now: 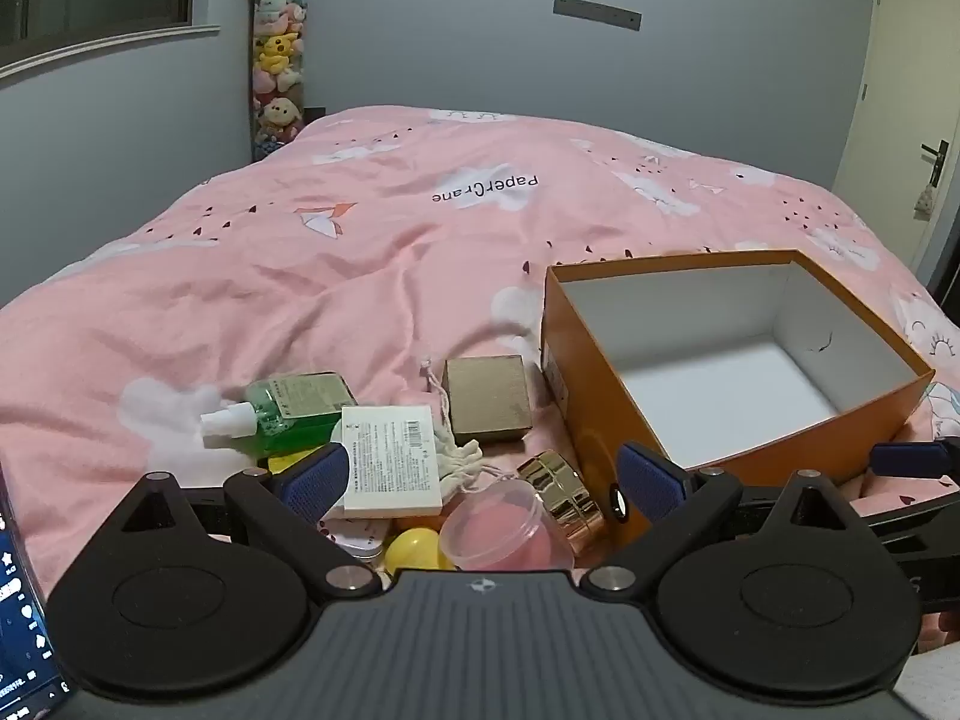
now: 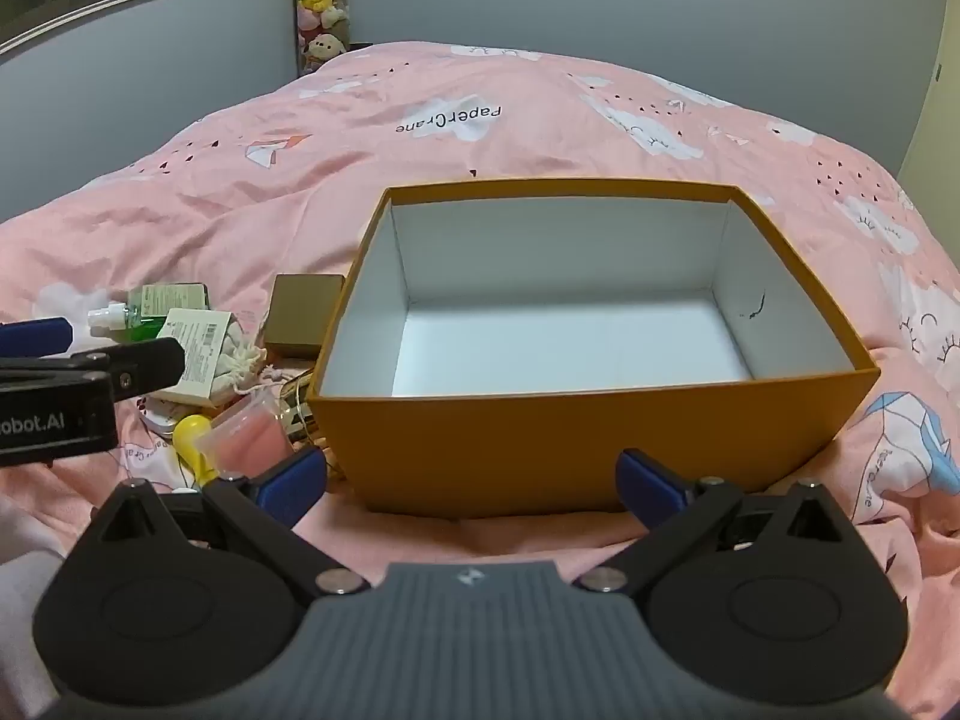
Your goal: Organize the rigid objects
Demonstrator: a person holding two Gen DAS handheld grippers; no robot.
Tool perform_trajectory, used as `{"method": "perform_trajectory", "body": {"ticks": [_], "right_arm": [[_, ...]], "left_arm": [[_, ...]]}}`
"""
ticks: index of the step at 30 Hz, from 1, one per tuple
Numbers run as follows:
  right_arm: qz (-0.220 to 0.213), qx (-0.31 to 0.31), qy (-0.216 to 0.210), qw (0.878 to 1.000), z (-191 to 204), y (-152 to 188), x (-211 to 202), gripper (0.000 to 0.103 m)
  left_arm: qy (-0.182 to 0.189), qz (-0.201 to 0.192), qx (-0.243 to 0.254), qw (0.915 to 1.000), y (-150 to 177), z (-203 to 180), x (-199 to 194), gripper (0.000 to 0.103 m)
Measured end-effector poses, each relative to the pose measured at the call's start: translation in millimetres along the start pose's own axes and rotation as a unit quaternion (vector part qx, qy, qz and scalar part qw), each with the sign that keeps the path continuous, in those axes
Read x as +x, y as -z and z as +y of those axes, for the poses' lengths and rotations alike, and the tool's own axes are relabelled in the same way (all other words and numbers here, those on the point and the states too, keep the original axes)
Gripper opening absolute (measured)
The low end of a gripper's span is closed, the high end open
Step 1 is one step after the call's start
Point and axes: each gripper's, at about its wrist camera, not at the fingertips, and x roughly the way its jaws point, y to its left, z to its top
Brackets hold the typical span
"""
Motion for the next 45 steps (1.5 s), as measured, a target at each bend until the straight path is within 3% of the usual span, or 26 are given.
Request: {"method": "perform_trajectory", "body": {"ticks": [4, 5, 45], "right_arm": [[0.002, -0.001, 0.000, 1.000, -1.7, 0.1, -0.9, 0.101], [0.003, 0.000, -0.001, 1.000, -2.8, 0.2, -1.7, 0.101], [0.025, -0.013, -0.006, 1.000, 3.8, 0.3, 5.3, 0.101]], "left_arm": [[0.013, -0.002, -0.002, 0.9999, 1.7, 5.1, -0.5, 0.103], [-0.002, 0.003, 0.006, 1.0000, 1.6, 2.1, 1.4, 0.103], [-0.004, 0.022, 0.001, 0.9998, 3.4, -1.6, 6.9, 0.103]]}}
